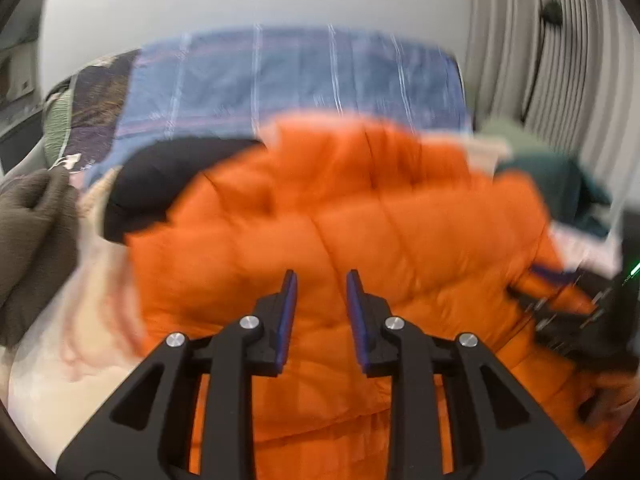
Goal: Fold large clothes
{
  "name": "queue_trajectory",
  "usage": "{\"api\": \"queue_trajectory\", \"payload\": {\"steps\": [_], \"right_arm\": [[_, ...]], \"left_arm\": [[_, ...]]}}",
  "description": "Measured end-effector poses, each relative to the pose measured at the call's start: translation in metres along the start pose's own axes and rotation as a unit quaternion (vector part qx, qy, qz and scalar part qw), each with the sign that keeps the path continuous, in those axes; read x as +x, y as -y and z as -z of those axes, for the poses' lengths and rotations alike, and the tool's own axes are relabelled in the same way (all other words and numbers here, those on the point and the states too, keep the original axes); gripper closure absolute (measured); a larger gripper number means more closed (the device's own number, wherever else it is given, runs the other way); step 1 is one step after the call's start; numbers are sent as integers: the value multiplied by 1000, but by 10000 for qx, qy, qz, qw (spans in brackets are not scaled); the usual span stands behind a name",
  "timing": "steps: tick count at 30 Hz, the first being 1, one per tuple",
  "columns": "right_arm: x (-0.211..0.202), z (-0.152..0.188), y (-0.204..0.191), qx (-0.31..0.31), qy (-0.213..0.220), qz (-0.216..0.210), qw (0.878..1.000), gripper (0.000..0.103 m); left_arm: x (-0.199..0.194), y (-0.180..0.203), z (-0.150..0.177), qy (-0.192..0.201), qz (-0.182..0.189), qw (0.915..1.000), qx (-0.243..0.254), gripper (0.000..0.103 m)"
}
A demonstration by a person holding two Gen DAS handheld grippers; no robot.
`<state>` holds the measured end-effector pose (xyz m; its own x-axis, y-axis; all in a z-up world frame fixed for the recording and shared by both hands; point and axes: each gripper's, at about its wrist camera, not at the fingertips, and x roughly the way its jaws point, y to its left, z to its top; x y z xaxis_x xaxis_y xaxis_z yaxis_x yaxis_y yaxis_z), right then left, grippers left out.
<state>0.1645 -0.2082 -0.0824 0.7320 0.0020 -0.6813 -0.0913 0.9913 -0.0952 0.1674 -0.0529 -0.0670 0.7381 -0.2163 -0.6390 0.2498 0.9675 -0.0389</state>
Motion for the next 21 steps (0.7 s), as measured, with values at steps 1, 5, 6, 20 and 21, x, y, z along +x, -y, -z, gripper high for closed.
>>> {"api": "queue_trajectory", "payload": {"steps": [1, 5, 6, 20, 21], "right_arm": [[2, 0, 1, 15, -27, -15, 10000, 48], [8, 2, 3, 46, -122, -80, 9999, 48], [9, 2, 3, 37, -139, -59, 9999, 48], [23, -39, -7, -36, -270, -584, 9979, 71], [32, -34, -3, 8, -323, -558, 9979, 71]], "left_arm": [[11, 2, 5, -120, -112, 9998, 72, 76], [35, 1, 17, -373, -241, 9990, 67, 76], [35, 1, 17, -381, -257, 9989, 88, 76], [39, 7, 20, -415, -411, 9981, 208, 74], [39, 6, 21, -416, -371, 9983, 192, 74]]}}
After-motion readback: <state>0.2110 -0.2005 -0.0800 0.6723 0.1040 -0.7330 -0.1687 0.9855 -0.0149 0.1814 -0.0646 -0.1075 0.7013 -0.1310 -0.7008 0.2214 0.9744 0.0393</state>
